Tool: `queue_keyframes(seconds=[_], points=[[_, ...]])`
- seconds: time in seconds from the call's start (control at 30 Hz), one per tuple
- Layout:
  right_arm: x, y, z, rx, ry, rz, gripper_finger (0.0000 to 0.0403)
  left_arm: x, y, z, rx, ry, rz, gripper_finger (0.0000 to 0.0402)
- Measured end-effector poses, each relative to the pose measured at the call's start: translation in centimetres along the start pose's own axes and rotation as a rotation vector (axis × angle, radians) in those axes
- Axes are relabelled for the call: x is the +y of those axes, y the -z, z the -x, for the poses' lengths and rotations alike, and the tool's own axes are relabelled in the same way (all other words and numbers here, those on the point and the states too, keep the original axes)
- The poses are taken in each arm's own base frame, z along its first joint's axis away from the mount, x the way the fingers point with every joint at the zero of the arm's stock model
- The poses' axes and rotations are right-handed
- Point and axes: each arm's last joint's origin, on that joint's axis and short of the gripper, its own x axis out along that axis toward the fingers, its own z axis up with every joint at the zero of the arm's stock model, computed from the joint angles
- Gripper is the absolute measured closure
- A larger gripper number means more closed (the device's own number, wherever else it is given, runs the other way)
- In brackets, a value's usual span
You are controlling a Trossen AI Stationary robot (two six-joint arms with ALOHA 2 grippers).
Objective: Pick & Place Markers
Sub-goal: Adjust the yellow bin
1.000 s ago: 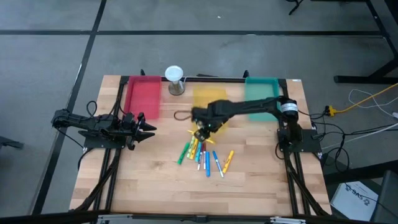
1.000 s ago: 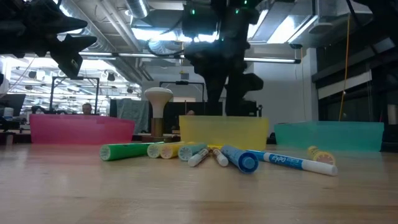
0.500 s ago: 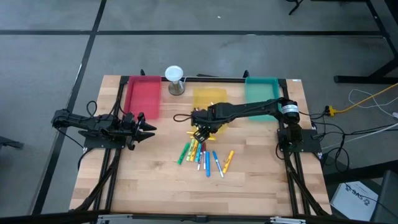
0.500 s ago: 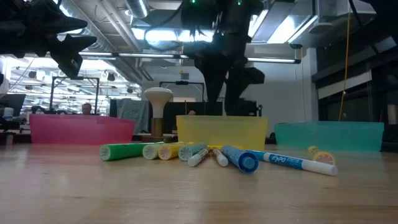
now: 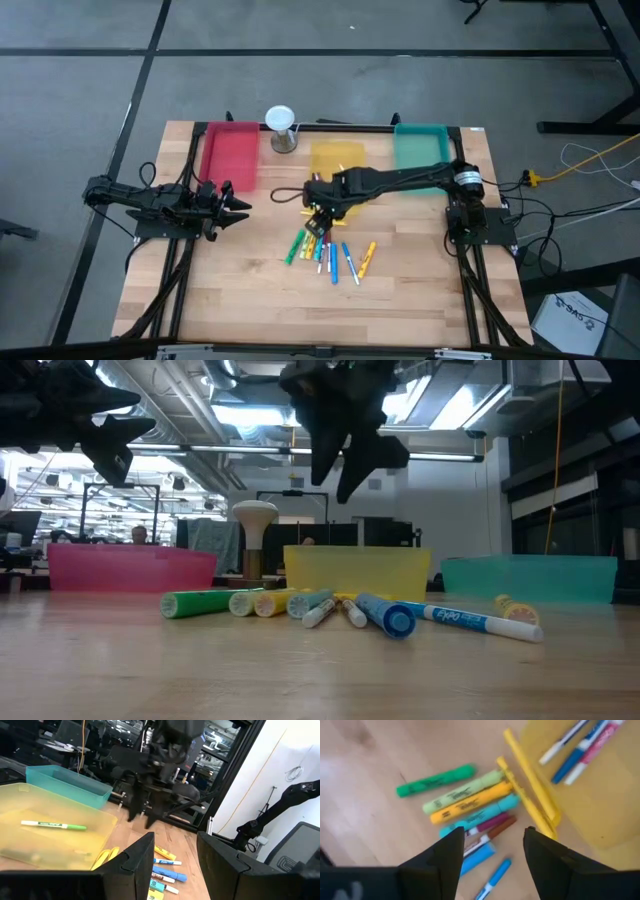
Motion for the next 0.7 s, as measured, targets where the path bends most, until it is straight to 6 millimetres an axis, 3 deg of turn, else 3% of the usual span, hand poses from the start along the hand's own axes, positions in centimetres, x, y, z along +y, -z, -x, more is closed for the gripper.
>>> queue_keyframes(seconds=[0.17,0.43,0.7], points=[[-0.5,0.9,-1.3,0.042,0.037,-0.002,0.0254,0.0,0.0,0.0,-0.001,0.000,0.000,0.0258],[-2.2,2.1,-3.5,0.116,0.111,0.014,0.0386,0.0,0.0,0.0,0.000,0.000,0.000,0.0258],[-4.1,1.8,-4.7,0.122,0.156,0.070,0.0399,0.0,0.0,0.0,0.000,0.000,0.000,0.0258]])
